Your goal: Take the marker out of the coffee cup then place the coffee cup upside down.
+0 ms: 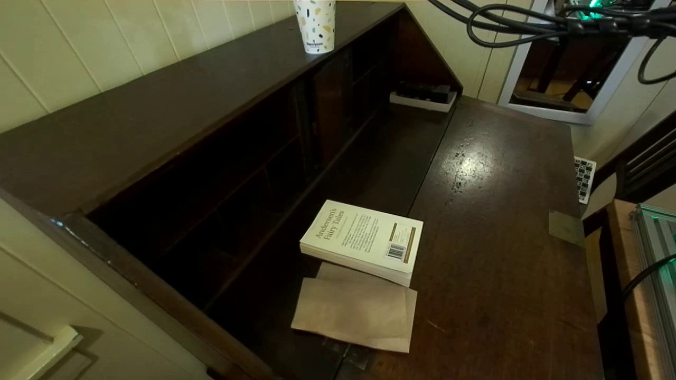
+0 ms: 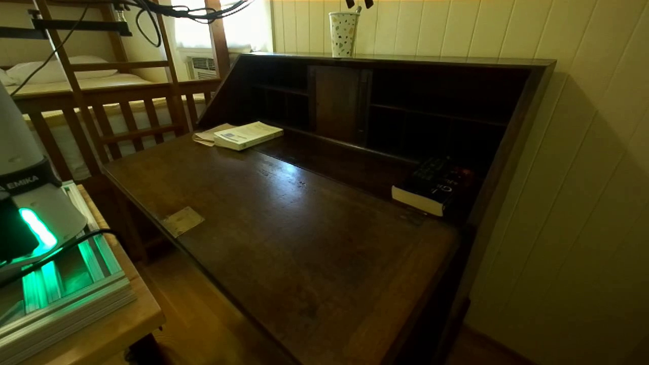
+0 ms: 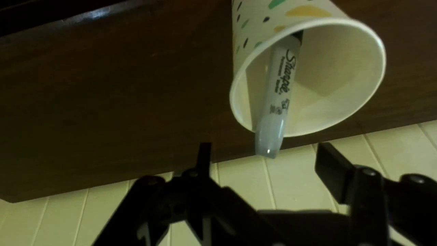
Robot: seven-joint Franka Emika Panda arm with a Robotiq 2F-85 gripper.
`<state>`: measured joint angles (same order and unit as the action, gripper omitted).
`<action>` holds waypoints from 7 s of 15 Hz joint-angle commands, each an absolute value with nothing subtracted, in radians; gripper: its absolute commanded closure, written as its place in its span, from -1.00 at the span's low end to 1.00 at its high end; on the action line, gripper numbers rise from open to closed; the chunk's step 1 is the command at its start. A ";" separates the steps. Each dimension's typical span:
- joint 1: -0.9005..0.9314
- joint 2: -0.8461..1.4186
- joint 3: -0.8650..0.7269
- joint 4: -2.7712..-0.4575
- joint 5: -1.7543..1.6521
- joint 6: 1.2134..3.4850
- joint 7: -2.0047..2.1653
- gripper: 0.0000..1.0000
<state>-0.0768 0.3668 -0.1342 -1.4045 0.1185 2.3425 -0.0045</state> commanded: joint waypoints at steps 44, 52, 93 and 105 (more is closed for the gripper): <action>-0.063 0.394 -0.123 -1.294 -0.002 2.282 0.146 0.89; -0.071 0.373 -0.137 -1.251 0.038 2.274 0.167 0.89; -0.285 0.567 -0.179 -1.209 0.317 2.458 0.373 0.89; -0.285 0.612 -0.186 -1.188 0.301 2.486 0.449 -0.74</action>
